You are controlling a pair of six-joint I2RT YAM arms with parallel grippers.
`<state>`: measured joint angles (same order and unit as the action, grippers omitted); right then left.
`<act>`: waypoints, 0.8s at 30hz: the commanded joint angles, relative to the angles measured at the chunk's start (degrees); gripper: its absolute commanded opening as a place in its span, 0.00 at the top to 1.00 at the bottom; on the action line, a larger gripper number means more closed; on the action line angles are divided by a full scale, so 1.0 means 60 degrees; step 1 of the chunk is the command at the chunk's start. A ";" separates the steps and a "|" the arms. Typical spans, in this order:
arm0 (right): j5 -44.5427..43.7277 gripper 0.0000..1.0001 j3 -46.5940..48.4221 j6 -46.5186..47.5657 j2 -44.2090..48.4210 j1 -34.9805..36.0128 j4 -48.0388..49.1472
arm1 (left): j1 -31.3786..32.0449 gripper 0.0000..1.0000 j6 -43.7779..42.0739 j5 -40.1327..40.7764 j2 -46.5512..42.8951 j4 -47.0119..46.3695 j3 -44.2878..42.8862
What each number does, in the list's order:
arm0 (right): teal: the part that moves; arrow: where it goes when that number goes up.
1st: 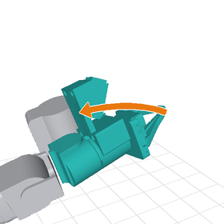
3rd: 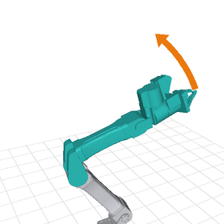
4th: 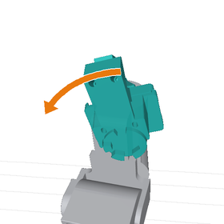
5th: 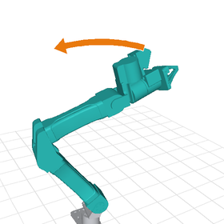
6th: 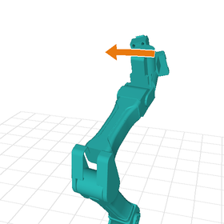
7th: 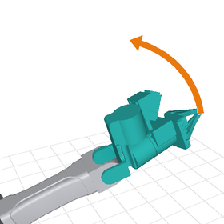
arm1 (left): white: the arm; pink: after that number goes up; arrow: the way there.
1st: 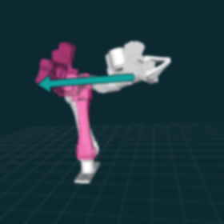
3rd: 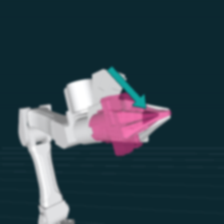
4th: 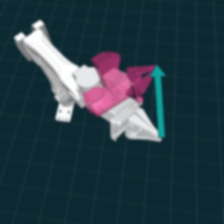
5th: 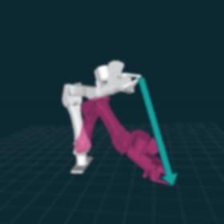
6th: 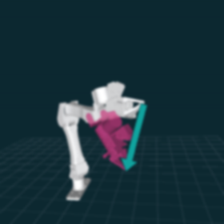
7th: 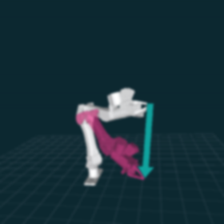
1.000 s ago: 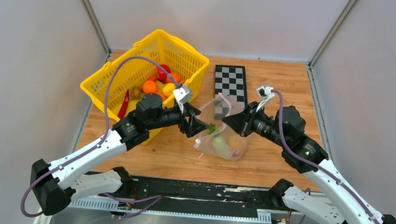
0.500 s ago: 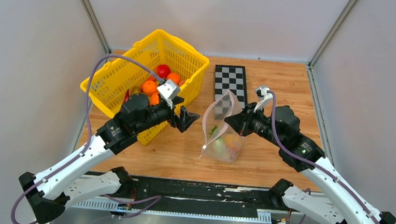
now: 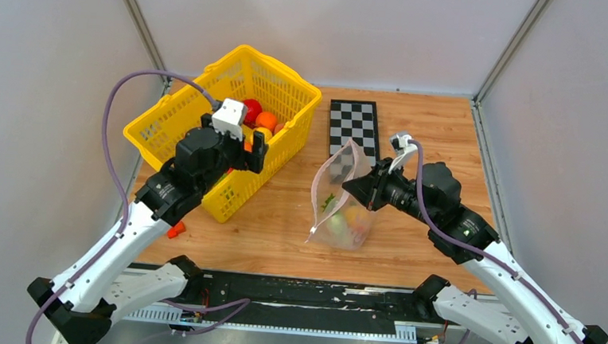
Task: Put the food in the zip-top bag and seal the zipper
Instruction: Pick up the fake fruit from the bin.
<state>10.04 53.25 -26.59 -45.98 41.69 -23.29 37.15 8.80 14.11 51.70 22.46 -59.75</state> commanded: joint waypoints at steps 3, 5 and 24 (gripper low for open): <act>0.0244 1.00 0.0271 0.0276 0.0026 0.0010 0.0381 | -0.1725 0.00 0.0411 0.0172 0.0434 0.0947 -0.0699; 0.0257 1.00 0.0304 0.0285 -0.0001 0.0009 0.0355 | -0.2310 0.00 0.0505 0.0167 0.0728 0.1153 -0.0804; 0.0112 1.00 0.0313 0.0040 0.0031 0.0013 0.0199 | -0.4211 0.00 0.1056 -0.0816 0.4097 0.1756 -0.1454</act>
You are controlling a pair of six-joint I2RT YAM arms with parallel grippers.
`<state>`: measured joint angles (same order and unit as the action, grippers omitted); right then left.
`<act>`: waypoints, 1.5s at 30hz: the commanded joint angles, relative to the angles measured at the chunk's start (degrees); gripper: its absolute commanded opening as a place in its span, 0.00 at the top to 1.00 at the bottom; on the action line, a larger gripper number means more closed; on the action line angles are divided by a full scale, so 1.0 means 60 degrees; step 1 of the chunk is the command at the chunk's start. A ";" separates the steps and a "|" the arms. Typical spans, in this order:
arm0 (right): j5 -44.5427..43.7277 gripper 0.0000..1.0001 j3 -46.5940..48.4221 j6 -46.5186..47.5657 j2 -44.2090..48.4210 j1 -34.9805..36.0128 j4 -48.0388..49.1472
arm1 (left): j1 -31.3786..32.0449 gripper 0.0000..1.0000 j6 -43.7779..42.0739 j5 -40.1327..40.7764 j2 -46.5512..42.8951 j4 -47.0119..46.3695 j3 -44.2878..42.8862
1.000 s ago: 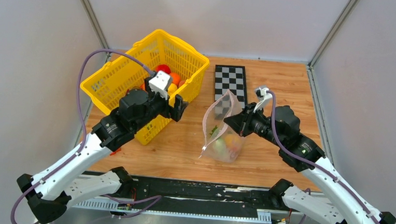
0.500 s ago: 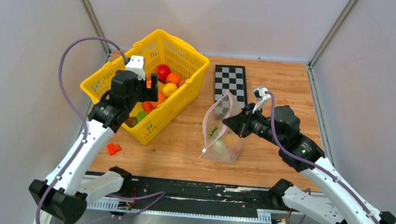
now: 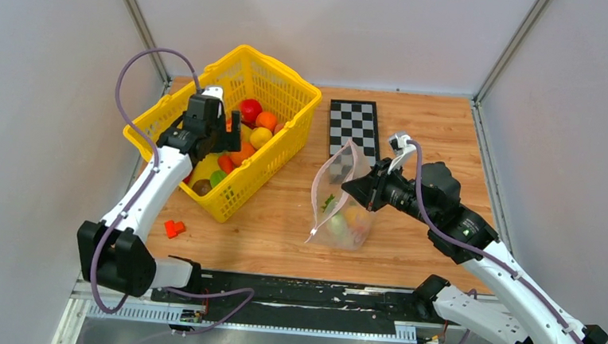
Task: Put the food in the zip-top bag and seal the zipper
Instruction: Pick up the fake fruit from the bin.
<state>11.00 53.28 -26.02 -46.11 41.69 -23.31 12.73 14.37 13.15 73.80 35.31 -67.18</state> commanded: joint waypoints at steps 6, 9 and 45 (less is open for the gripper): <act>0.0032 1.00 0.0306 -0.0130 -0.0005 0.0013 0.0266 | -0.0140 0.00 0.0056 -0.2828 0.1433 -0.1942 0.0009; 0.0090 1.00 0.0261 -0.0219 0.0008 0.0009 0.0294 | -0.0144 0.00 -0.0219 -0.4191 0.1899 -0.3372 0.0255; 0.0125 1.00 0.0186 -0.0417 0.0038 0.0009 0.0340 | 0.0359 0.20 -0.1355 -0.5110 0.5224 -0.3837 0.0203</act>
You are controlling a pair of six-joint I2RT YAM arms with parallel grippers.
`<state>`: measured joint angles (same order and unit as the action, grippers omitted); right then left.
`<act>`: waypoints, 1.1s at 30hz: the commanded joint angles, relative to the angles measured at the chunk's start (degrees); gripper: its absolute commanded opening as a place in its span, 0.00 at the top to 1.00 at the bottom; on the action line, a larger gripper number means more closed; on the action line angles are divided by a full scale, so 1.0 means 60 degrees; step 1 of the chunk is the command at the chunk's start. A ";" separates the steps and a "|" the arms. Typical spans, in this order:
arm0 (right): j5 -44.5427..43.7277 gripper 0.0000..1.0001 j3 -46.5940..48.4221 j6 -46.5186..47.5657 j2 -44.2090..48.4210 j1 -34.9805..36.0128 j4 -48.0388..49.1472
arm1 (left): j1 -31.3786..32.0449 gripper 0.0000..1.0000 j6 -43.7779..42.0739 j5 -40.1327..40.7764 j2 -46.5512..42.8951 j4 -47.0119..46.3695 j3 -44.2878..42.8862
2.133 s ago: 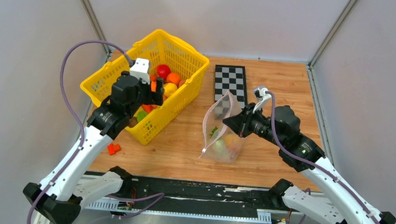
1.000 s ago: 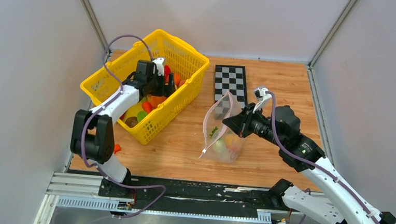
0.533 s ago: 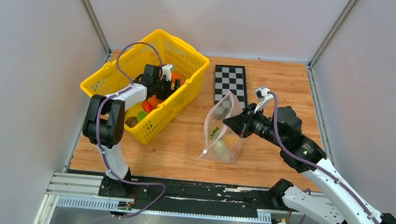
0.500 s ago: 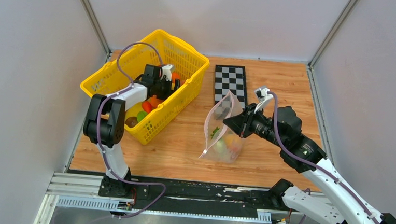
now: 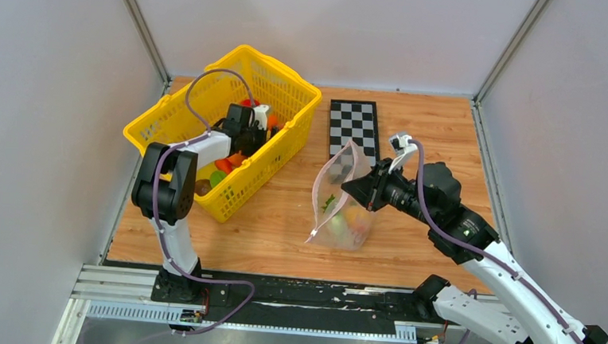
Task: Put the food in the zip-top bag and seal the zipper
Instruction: Pick up the fake fruit from the bin.
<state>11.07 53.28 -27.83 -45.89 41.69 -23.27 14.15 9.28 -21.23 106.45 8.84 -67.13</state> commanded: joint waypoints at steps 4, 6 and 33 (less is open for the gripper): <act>0.0082 1.00 0.0157 -0.0132 0.0037 0.0017 0.0297 | 0.0132 0.28 -0.0675 0.0797 -0.0274 0.0799 0.0204; 0.0070 1.00 0.0153 -0.0135 0.0036 0.0010 0.0290 | 0.0138 0.36 -0.0664 0.0772 -0.0380 0.0827 0.0235; 0.0038 1.00 0.0119 -0.0132 -0.0136 0.0009 0.0338 | 0.0146 0.56 0.0162 0.0595 -0.5783 0.1361 0.1037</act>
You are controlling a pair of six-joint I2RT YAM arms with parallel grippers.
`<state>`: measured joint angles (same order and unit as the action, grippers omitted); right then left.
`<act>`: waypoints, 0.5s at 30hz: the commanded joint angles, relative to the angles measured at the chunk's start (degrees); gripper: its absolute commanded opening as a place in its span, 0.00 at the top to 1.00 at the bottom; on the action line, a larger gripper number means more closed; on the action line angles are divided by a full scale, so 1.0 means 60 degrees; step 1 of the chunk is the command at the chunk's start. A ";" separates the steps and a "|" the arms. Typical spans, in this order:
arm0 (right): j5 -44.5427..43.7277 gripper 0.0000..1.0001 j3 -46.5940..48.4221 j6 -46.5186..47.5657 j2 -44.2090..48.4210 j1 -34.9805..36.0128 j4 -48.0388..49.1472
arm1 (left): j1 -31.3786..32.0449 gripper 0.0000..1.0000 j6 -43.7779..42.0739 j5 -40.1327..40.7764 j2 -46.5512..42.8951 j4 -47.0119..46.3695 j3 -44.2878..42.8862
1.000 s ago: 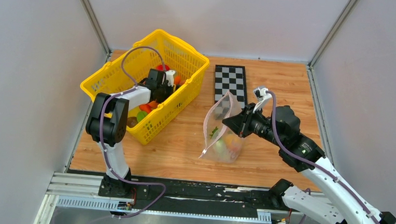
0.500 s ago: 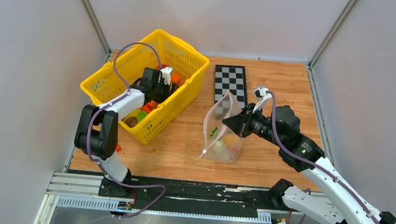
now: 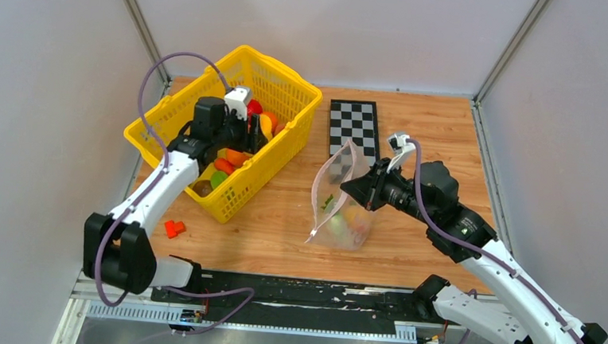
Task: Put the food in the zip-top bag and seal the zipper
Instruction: Pick up the fake fruit from the bin.
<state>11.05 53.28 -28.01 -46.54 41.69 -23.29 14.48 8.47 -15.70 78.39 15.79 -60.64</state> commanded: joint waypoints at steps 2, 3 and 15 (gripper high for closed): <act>0.0069 1.00 0.0108 -0.0125 -0.0046 0.0009 0.0389 | 0.0092 0.55 0.0337 -0.0356 -0.1466 0.0275 -0.0020; 0.0081 1.00 0.0110 -0.0137 -0.0062 0.0009 0.0404 | 0.0092 0.55 0.0356 -0.0395 -0.1625 0.0319 -0.0034; 0.0134 1.00 0.0140 -0.0135 -0.0195 0.0011 0.0468 | 0.0092 0.54 0.1334 -0.1789 -0.3034 -0.0239 -0.0206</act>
<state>11.09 53.28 -28.25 -47.62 41.69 -22.94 14.92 12.40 -20.64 64.05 18.06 -60.64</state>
